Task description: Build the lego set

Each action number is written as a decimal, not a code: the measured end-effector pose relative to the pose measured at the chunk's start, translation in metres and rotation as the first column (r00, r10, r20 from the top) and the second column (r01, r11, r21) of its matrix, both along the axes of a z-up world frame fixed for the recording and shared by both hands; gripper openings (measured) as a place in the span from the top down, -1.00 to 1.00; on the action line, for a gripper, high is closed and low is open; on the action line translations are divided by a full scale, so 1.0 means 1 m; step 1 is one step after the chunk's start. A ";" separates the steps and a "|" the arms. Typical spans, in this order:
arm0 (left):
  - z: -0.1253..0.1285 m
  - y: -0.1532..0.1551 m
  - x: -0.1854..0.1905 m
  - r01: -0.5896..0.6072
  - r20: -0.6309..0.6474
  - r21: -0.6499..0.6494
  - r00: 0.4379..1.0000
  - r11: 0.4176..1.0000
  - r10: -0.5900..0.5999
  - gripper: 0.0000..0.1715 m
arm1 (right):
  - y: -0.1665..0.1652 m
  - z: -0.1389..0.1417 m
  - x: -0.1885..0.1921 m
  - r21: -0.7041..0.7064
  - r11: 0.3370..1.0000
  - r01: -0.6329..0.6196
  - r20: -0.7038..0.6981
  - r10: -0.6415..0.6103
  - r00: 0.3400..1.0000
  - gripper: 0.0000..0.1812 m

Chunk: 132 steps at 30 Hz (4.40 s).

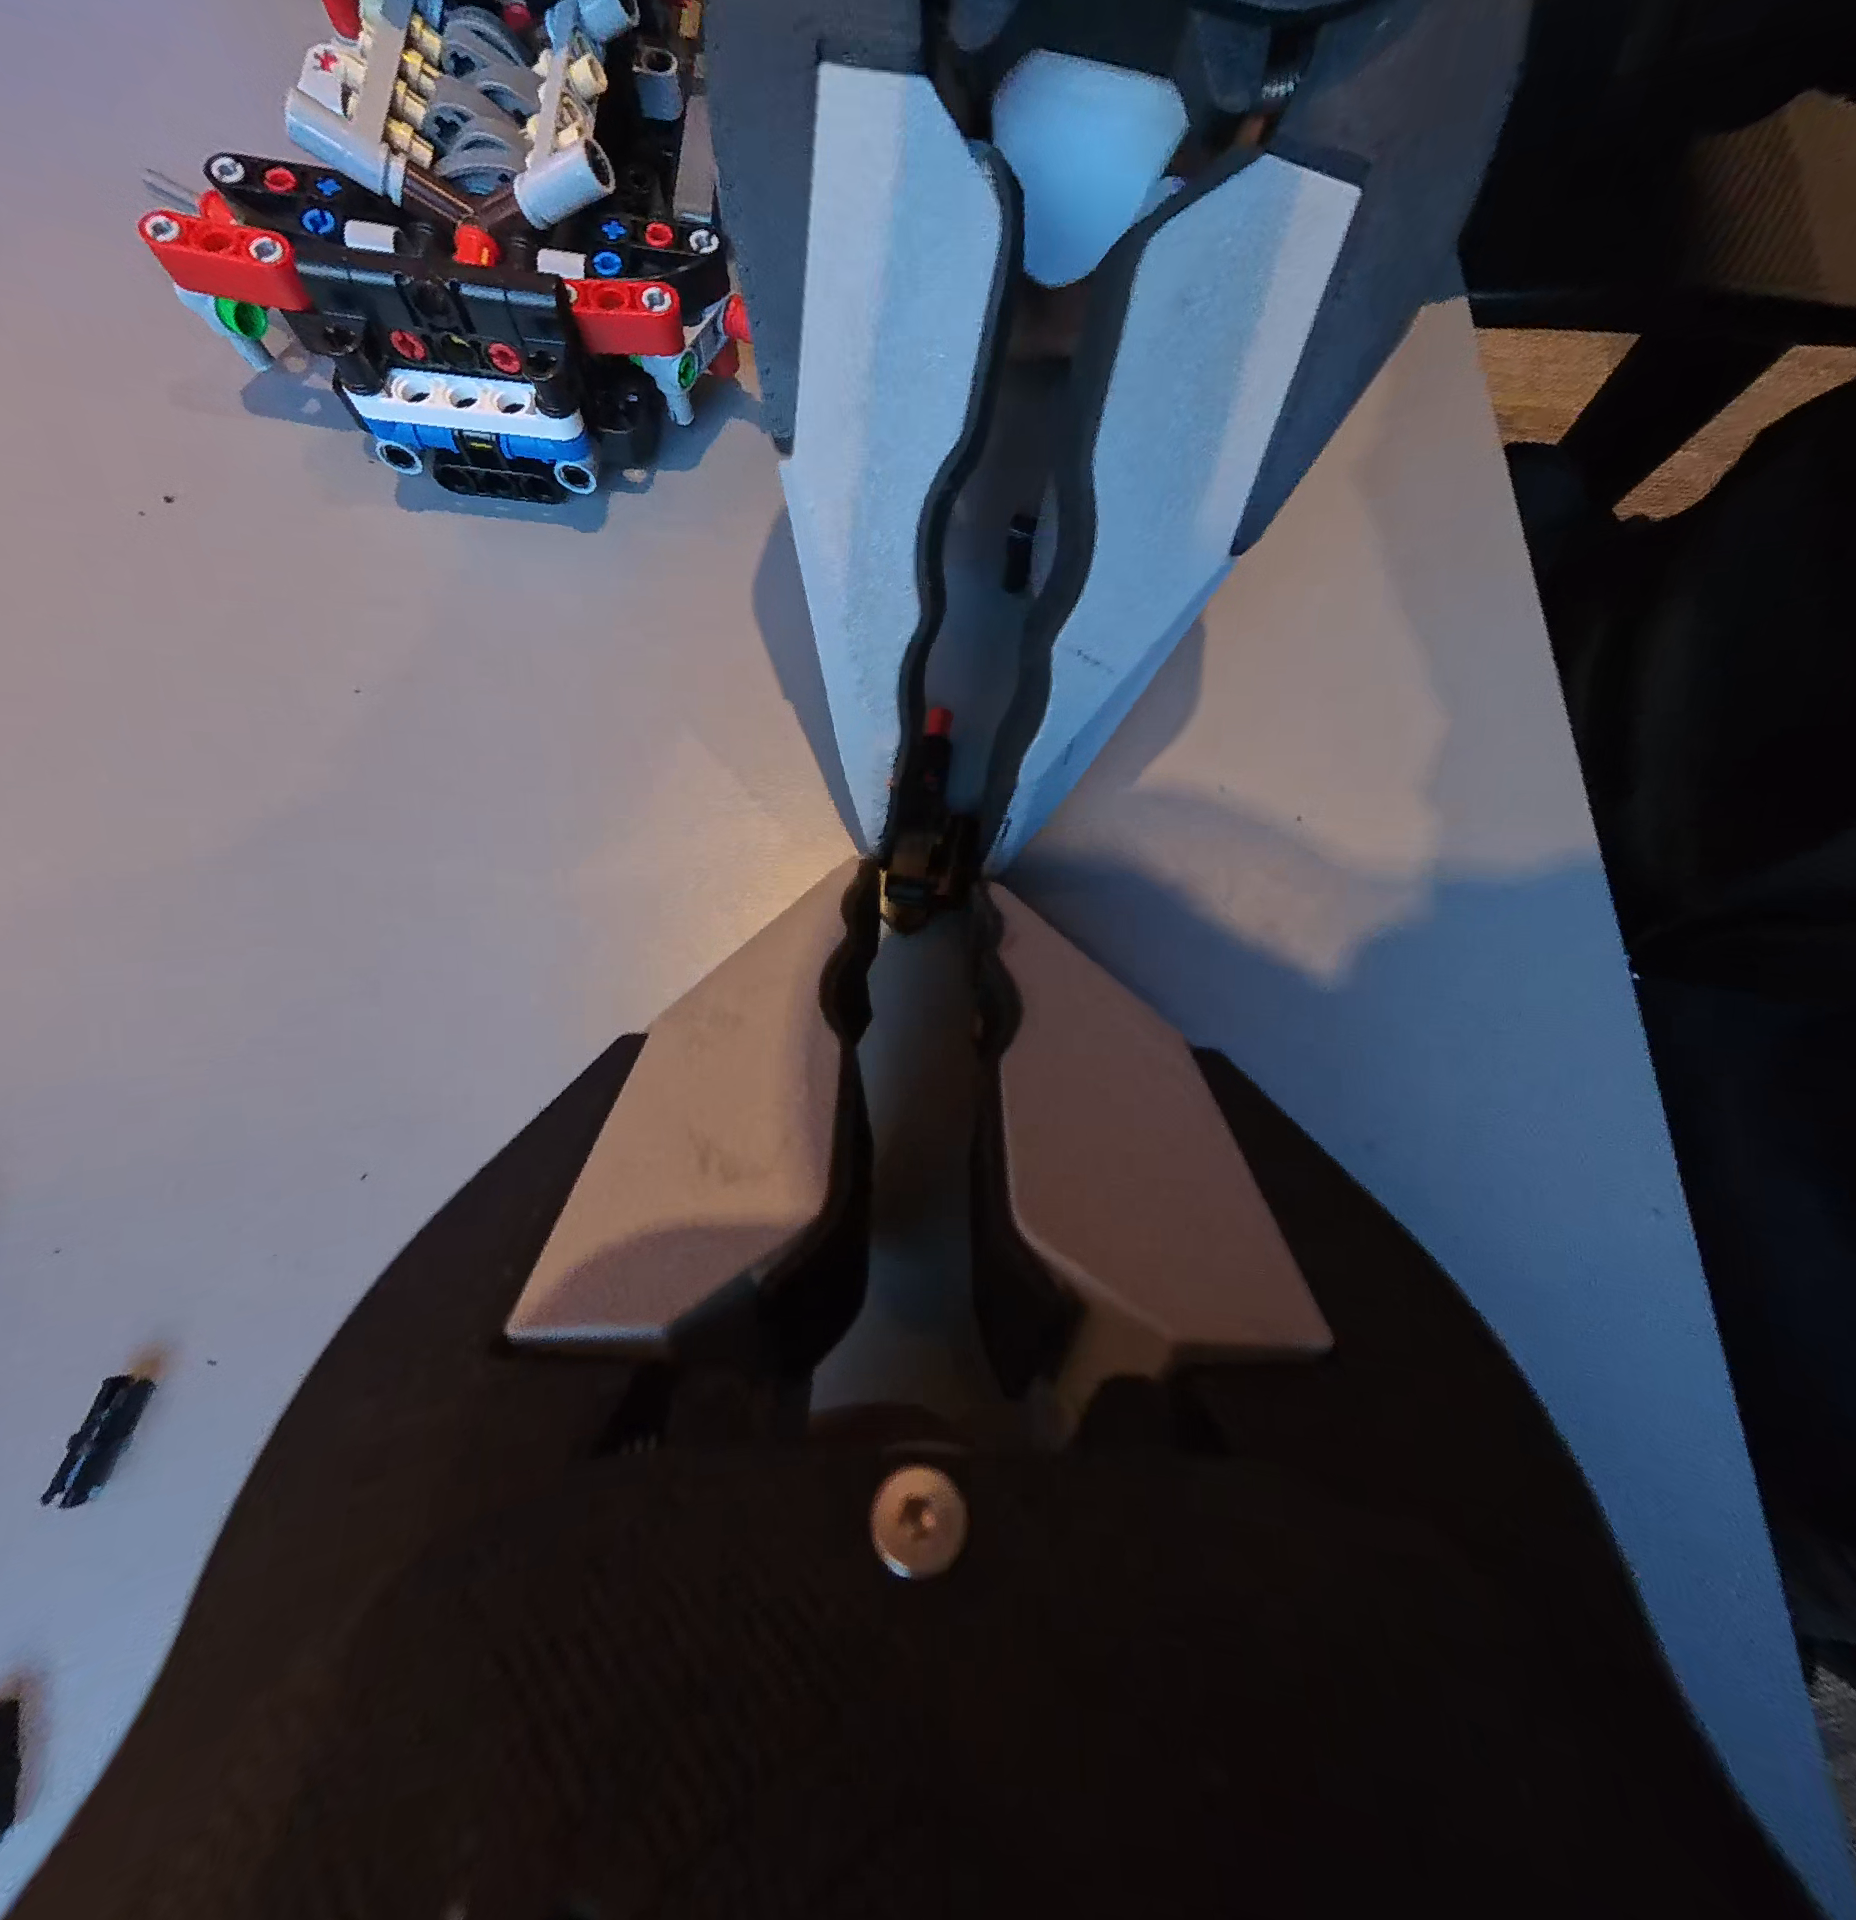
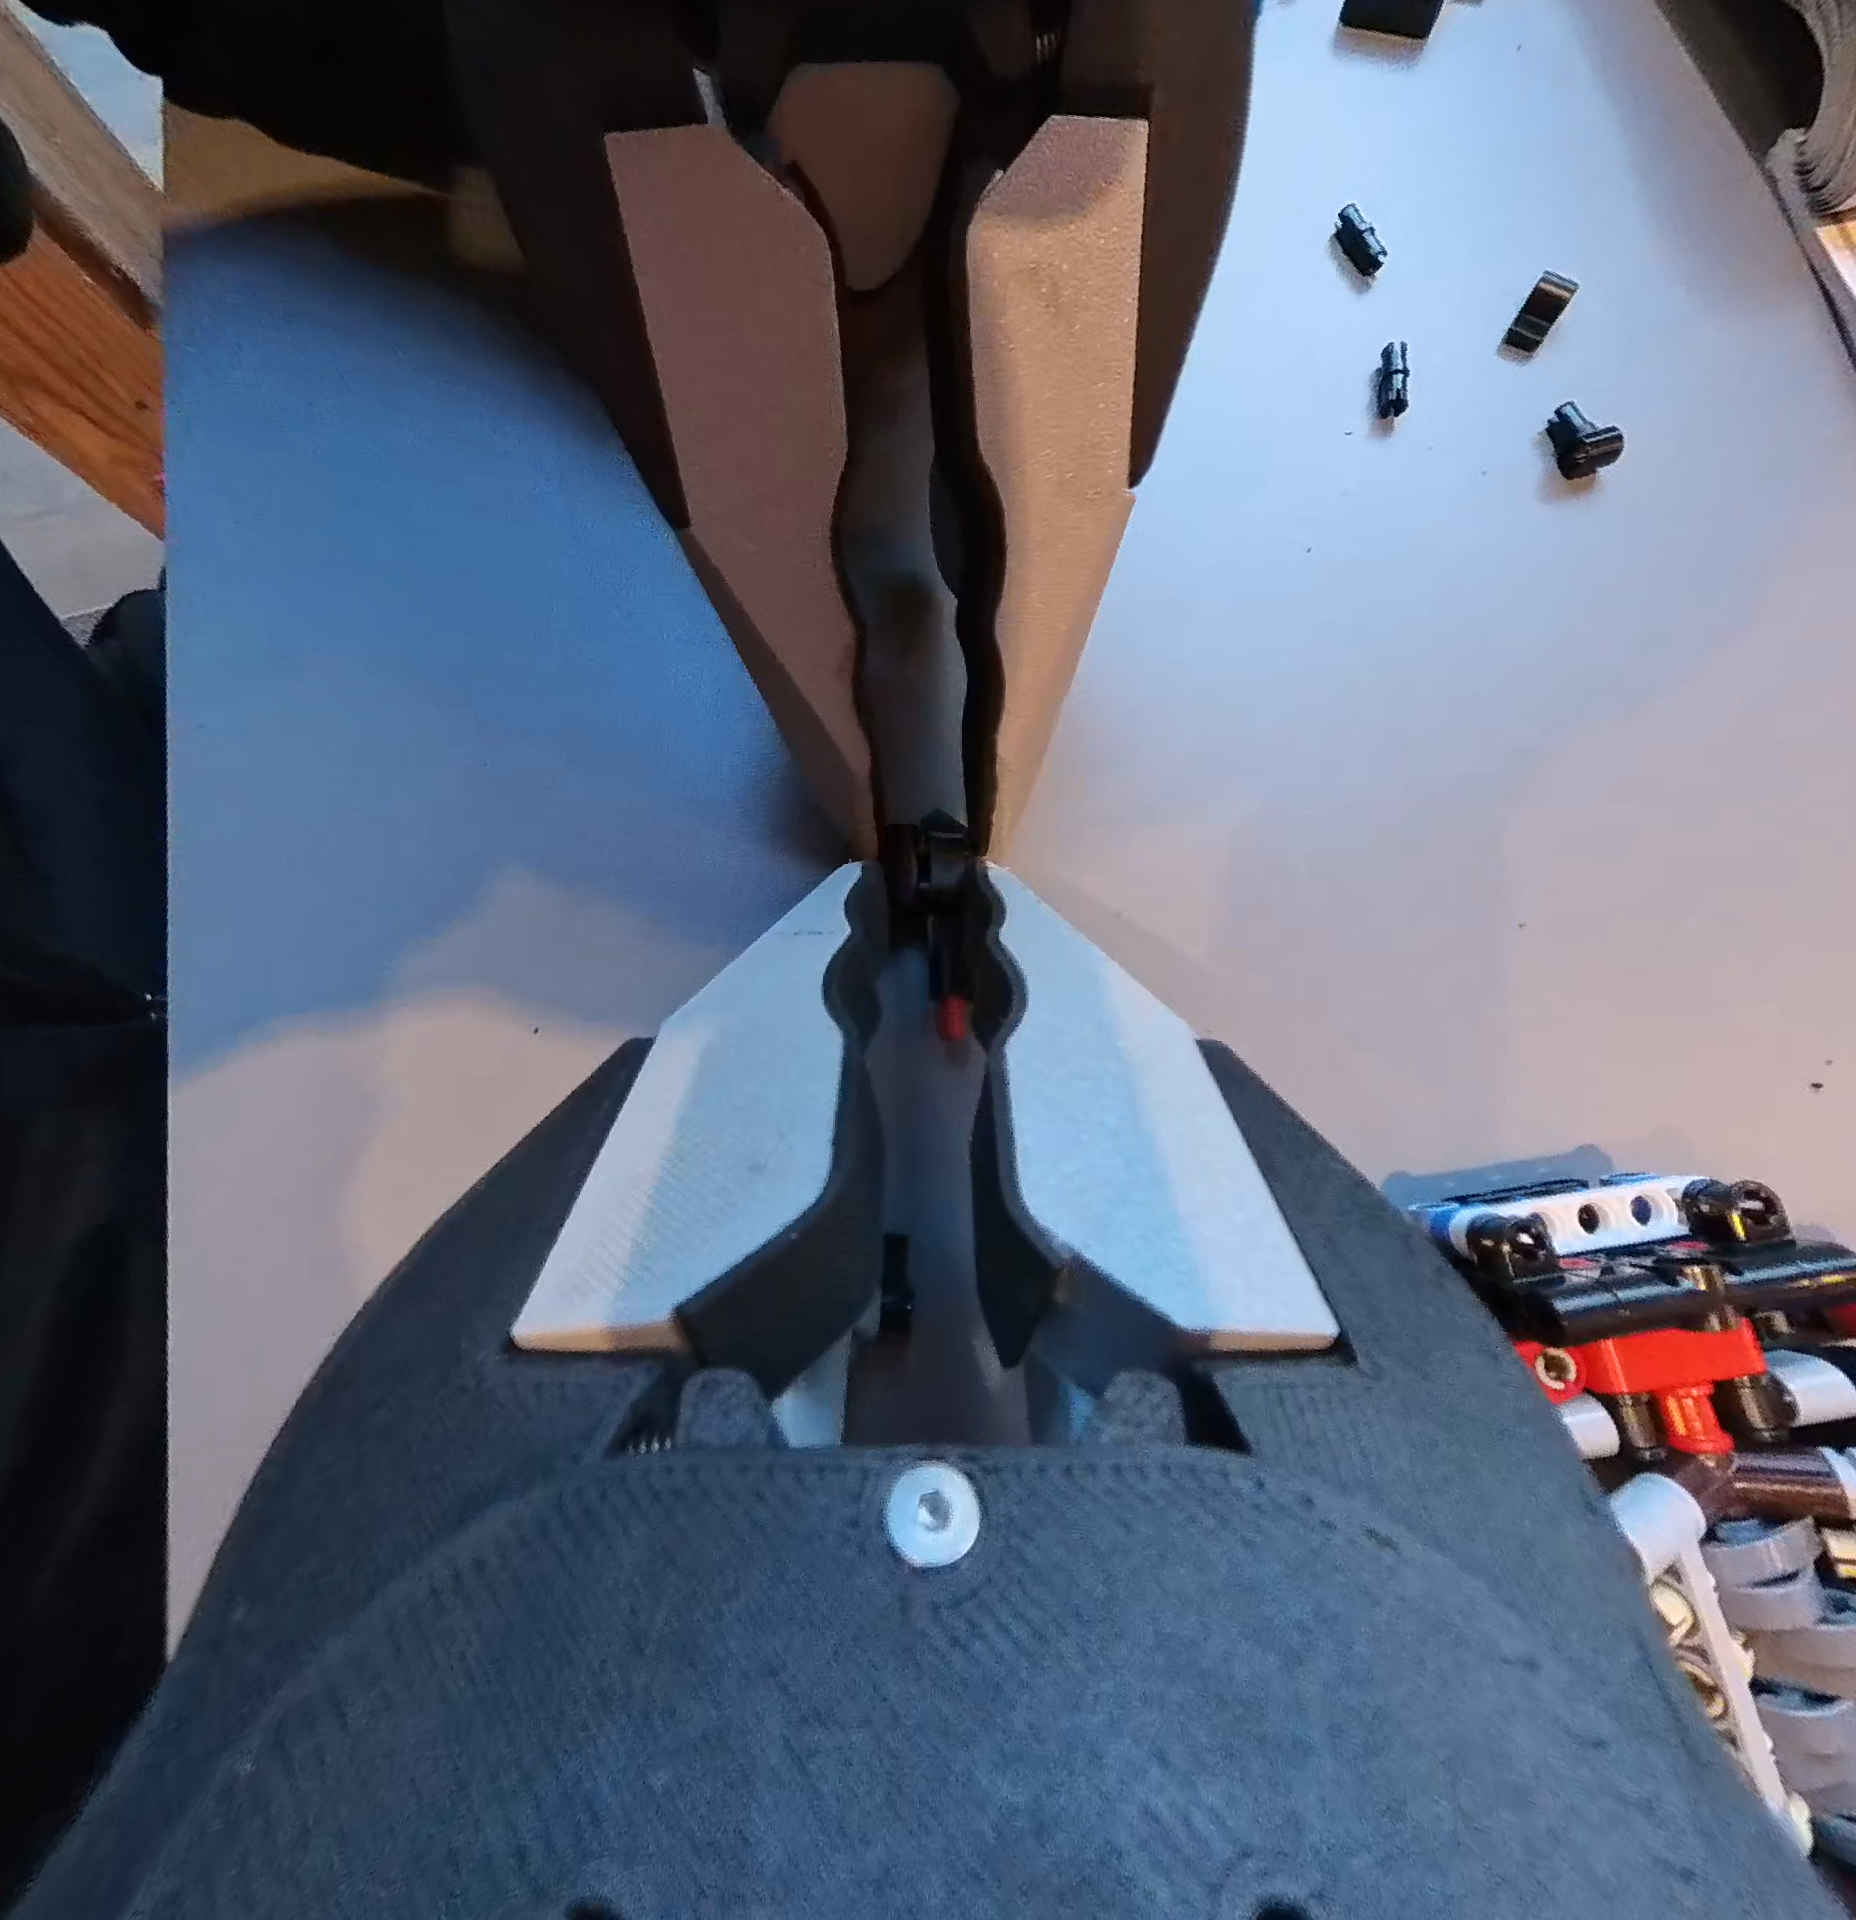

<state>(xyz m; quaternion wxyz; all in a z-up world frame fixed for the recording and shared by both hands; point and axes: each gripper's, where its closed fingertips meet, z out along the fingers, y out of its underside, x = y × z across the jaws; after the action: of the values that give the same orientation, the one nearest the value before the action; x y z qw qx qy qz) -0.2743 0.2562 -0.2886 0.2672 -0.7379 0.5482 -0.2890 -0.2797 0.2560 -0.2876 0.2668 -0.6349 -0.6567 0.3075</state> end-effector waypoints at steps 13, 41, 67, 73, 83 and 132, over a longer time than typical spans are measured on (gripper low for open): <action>0.001 -0.007 0.000 0.032 -0.023 0.143 0.999 0.989 -0.029 0.85 | -0.003 0.008 0.013 0.183 0.982 -0.039 -0.056 0.050 0.997 0.80; 0.002 -0.015 0.019 0.038 0.011 0.031 0.999 0.999 -0.039 0.83 | -0.008 -0.001 0.061 0.084 0.994 0.072 0.004 -0.072 0.997 0.95; 0.023 -0.024 0.041 0.085 0.041 0.334 0.994 0.939 -0.104 0.79 | -0.031 0.031 0.047 -0.388 0.911 0.138 -0.160 -0.214 0.964 0.95; 0.020 -0.030 0.044 0.129 0.011 0.386 0.990 0.914 -0.144 0.82 | -0.035 0.032 0.040 -0.405 0.909 0.102 -0.165 -0.182 0.969 0.95; 0.012 -0.032 0.045 0.159 -0.021 0.399 0.986 0.903 -0.165 1.00 | -0.040 0.035 0.034 -0.508 0.860 0.038 -0.170 -0.143 0.975 0.95; 0.012 -0.031 0.039 0.083 0.059 0.123 0.994 0.989 -0.091 0.99 | -0.029 0.017 0.040 0.117 0.990 0.079 -0.086 -0.069 0.994 0.91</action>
<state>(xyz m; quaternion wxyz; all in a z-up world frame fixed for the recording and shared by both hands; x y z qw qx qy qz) -0.2351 0.2250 -0.2767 0.3160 -0.6860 0.5876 -0.2903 -0.2398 0.2275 -0.2711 0.3426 -0.6283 -0.6386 0.2830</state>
